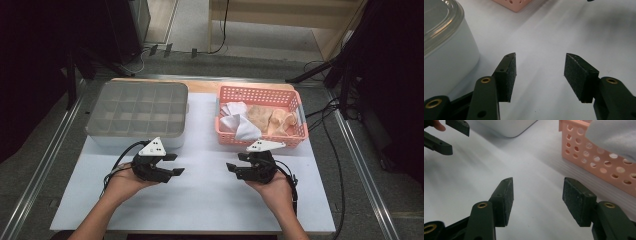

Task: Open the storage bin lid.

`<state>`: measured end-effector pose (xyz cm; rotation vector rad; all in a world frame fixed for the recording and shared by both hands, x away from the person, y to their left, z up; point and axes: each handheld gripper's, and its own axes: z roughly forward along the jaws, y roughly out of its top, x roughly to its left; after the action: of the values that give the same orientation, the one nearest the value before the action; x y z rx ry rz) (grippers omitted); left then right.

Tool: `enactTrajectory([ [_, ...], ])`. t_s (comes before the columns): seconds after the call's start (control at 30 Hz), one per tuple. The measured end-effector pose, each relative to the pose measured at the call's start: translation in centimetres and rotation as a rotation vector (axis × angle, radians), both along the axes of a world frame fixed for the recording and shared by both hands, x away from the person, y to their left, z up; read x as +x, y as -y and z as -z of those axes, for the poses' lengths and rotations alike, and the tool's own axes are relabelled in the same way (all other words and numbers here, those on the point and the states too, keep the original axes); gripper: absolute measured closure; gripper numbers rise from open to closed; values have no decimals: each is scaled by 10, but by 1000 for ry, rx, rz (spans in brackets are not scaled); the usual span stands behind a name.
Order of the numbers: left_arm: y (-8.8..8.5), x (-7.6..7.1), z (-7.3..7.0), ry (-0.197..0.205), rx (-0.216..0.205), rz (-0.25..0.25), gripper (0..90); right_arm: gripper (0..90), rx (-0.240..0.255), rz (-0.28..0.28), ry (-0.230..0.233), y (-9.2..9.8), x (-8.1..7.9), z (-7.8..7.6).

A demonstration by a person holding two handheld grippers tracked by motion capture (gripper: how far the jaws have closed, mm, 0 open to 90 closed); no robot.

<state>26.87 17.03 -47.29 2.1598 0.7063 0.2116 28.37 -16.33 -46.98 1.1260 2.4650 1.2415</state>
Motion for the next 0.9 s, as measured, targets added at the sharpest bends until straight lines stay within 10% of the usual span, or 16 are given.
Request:
enactTrajectory([
  [0.2,0,1,-1,-30,-19,-15,471,462,-13,-57,72,-3,-4,2],
  [0.4,-1,2,-1,-27,-10,-20,447,444,-14,-52,65,-4,-4,2],
  [0.6,-1,7,0,-115,-9,-38,400,395,-28,-28,42,-4,-2,1],
  [0.9,-2,8,0,-107,-22,-37,305,372,-32,-23,50,-2,-1,3],
])
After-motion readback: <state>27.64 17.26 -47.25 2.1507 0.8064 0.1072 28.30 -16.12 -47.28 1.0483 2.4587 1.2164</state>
